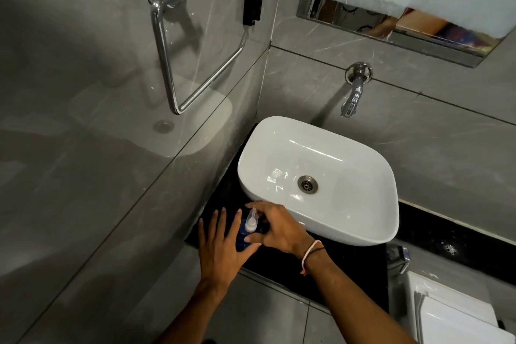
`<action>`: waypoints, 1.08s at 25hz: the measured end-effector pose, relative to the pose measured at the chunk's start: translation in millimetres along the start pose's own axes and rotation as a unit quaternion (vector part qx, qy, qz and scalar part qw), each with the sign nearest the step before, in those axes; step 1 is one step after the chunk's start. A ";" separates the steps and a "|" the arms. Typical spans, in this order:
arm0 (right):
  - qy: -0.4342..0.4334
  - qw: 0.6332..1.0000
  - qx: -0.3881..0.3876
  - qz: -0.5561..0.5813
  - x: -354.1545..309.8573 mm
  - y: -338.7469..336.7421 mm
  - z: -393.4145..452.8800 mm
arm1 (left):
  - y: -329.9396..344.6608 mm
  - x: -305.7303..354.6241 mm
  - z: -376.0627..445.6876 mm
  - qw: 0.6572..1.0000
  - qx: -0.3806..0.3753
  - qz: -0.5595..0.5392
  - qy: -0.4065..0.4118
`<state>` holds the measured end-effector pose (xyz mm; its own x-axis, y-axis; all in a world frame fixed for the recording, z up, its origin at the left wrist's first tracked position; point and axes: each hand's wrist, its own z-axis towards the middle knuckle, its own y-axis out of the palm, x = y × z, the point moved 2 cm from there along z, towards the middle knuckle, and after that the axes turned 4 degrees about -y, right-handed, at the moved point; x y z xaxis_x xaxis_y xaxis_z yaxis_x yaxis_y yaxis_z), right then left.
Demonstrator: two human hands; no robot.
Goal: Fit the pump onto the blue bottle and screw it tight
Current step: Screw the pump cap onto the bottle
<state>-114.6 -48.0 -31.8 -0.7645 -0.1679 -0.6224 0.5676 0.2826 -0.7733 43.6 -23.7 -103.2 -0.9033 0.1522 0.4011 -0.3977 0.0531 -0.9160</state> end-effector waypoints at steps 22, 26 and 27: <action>0.021 0.995 0.048 0.079 5.3 6.8 -7.1 | 0.0 -0.8 0.0 1.000 -0.001 0.006 0.004; -0.029 1.000 -0.005 -0.002 4.4 1.8 -2.7 | -0.9 0.1 -0.1 1.000 0.001 0.005 -0.008; -0.023 1.000 0.005 -0.007 3.2 2.0 -2.0 | -1.1 -0.2 0.1 1.000 -0.002 0.005 -0.009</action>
<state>-116.6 -46.1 -35.1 -0.7571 -0.2159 -0.6166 0.5604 0.2703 -0.7829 44.2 -23.9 -102.3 -0.9101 0.1343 0.3920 -0.3880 0.0553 -0.9200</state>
